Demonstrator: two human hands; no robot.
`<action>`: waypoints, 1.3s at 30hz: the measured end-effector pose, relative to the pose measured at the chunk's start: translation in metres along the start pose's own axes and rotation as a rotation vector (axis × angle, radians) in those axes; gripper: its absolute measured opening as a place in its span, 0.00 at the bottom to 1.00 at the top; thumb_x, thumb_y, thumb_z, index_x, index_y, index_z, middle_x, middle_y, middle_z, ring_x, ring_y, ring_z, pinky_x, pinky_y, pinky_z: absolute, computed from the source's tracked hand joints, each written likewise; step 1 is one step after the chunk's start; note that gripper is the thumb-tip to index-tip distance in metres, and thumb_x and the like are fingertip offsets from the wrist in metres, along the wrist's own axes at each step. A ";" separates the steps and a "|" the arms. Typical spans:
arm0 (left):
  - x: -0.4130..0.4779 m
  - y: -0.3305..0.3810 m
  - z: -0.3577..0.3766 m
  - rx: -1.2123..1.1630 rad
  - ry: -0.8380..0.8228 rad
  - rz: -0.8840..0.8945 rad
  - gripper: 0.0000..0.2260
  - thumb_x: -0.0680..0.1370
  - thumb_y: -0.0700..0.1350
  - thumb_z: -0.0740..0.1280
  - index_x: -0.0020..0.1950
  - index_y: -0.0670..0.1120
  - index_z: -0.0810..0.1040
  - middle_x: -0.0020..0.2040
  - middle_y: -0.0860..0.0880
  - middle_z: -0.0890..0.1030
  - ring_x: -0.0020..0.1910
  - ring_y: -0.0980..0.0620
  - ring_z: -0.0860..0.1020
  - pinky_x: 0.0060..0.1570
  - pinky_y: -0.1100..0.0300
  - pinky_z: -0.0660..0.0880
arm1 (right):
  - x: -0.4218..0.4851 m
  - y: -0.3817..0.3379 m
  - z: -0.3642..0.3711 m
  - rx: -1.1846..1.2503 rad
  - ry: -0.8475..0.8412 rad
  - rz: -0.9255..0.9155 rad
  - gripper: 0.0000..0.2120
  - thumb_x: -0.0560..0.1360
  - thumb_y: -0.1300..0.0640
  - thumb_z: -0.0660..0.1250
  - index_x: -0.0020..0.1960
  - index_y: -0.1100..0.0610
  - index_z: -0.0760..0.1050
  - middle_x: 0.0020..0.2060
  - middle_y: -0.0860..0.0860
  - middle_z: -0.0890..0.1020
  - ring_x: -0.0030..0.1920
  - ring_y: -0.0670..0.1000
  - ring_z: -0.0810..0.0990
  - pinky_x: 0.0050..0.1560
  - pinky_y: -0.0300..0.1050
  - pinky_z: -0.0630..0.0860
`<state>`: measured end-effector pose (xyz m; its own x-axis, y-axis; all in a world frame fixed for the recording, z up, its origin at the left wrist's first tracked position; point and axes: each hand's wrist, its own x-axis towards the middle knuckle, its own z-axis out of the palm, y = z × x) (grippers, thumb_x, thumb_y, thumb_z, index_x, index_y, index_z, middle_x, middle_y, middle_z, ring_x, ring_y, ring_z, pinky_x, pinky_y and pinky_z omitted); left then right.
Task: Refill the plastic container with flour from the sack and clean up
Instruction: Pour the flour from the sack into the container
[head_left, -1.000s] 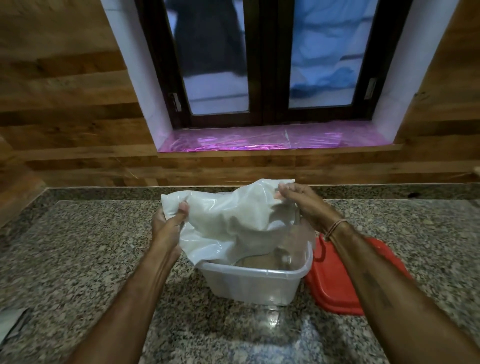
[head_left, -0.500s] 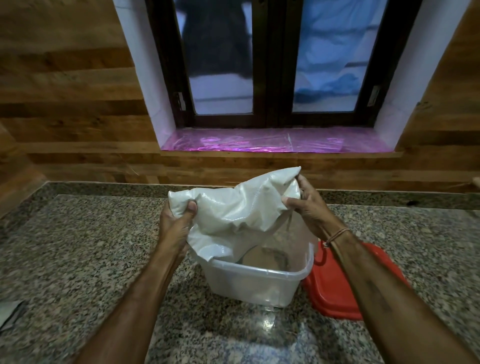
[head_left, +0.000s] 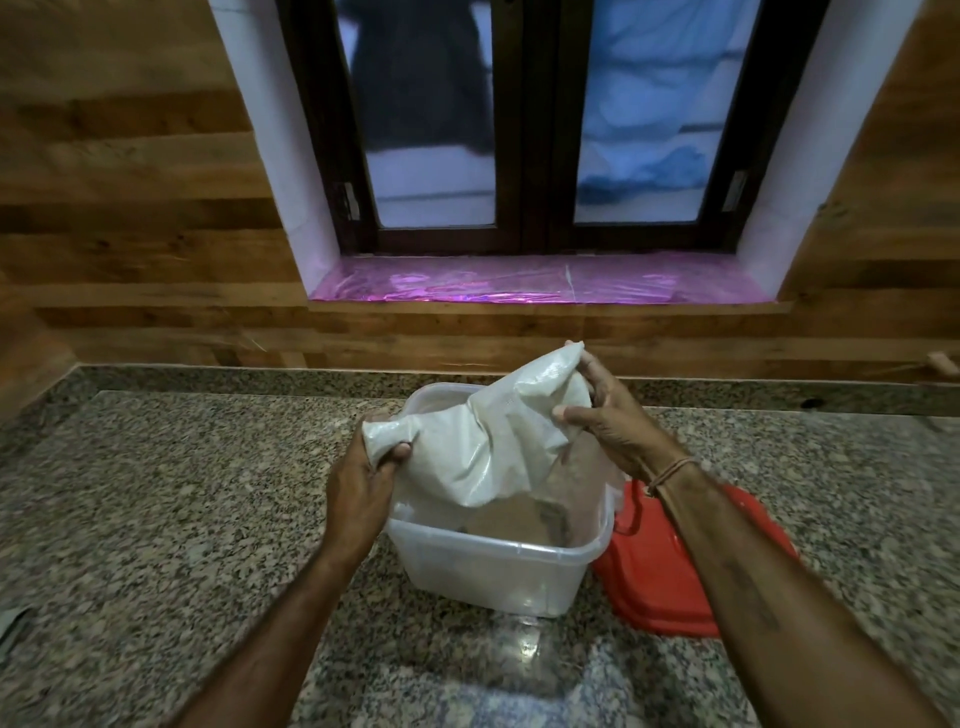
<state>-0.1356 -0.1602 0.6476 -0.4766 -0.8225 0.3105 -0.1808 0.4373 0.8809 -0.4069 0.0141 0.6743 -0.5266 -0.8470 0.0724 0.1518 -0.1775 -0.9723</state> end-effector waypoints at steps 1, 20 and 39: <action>-0.001 0.000 0.000 -0.020 0.023 -0.018 0.12 0.81 0.46 0.70 0.62 0.54 0.74 0.48 0.59 0.79 0.48 0.62 0.78 0.35 0.76 0.73 | 0.000 0.001 0.001 0.003 -0.009 0.001 0.42 0.73 0.73 0.73 0.80 0.48 0.65 0.69 0.56 0.80 0.67 0.58 0.82 0.64 0.57 0.82; -0.001 -0.003 -0.005 -0.611 0.148 -0.267 0.12 0.81 0.48 0.69 0.62 0.43 0.79 0.53 0.46 0.86 0.52 0.51 0.85 0.44 0.60 0.83 | -0.001 -0.007 0.000 0.193 0.224 -0.062 0.06 0.75 0.55 0.72 0.49 0.54 0.78 0.46 0.52 0.84 0.45 0.49 0.84 0.47 0.45 0.85; 0.017 0.025 -0.036 -0.546 0.038 -0.171 0.08 0.77 0.40 0.73 0.47 0.54 0.81 0.43 0.53 0.86 0.43 0.56 0.85 0.40 0.60 0.82 | 0.000 -0.064 -0.016 -0.348 0.220 -0.156 0.05 0.78 0.62 0.74 0.52 0.61 0.79 0.44 0.51 0.84 0.43 0.44 0.83 0.40 0.38 0.81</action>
<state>-0.1175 -0.1766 0.6874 -0.4469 -0.8817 0.1514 0.2230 0.0540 0.9733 -0.4298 0.0331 0.7332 -0.6921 -0.6900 0.2119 -0.2146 -0.0836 -0.9731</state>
